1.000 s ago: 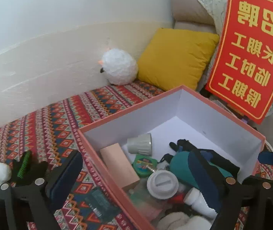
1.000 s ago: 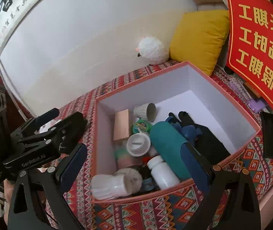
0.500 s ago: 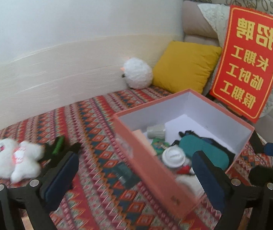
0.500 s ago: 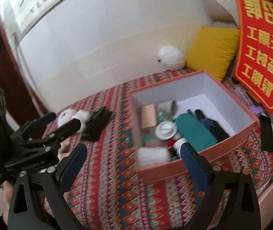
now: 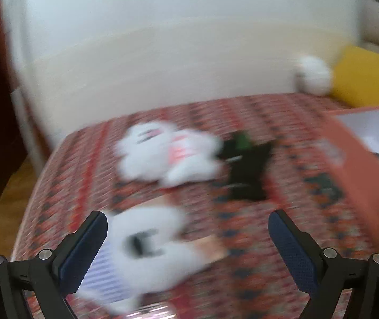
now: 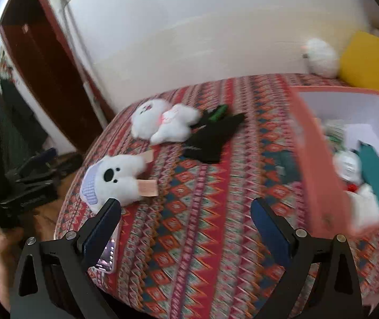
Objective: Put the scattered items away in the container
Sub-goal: 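Move both tools back toward the two white plush bears, then grasp the bear with checked hat with the left tool while the right tool grasps the red-scarf bear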
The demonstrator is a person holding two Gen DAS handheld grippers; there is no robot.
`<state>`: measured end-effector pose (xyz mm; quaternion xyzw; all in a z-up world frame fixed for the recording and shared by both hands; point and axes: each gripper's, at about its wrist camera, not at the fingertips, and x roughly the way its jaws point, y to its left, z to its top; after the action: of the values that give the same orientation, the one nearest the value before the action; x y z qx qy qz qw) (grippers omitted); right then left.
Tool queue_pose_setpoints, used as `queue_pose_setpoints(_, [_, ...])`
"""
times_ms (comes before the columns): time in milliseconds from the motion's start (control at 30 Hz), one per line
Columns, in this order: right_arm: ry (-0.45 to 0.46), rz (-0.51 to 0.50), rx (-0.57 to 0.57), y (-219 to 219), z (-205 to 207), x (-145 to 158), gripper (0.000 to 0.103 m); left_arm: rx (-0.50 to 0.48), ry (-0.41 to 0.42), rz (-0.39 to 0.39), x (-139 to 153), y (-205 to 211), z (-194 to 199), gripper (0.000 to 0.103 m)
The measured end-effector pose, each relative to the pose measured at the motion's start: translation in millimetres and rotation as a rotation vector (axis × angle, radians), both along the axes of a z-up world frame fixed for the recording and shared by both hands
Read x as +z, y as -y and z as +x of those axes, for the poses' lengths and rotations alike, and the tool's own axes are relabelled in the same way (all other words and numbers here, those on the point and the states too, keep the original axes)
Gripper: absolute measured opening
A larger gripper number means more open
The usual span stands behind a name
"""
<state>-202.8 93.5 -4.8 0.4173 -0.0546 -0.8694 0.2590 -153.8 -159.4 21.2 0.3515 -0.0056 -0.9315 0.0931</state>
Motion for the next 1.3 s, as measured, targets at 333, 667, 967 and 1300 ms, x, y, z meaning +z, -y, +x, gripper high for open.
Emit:
queue_pose_setpoints(333, [-0.569, 0.784, 0.435, 187.0, -26.6, -88.4, 0.1, 0.239, 0.102, 0.658, -112.2, 165.9, 58.7, 0.1])
queue_pose_setpoints(667, [-0.707, 1.081, 0.55, 240.1, -110.4, -184.0, 0.102, 0.23, 0.139, 1.037, -198.1, 194.9, 17.0, 0.101])
queue_pose_setpoints(967, [-0.791, 1.082, 0.5, 285.4, -220.4, -196.4, 0.102, 0.186, 0.152, 1.093, -200.9, 184.8, -58.9, 0.101])
queue_pose_setpoints(1300, [-0.762, 0.925, 0.472, 255.6, -222.5, -180.7, 0.069, 0.206, 0.059, 1.099, -195.1, 186.5, -67.1, 0.085])
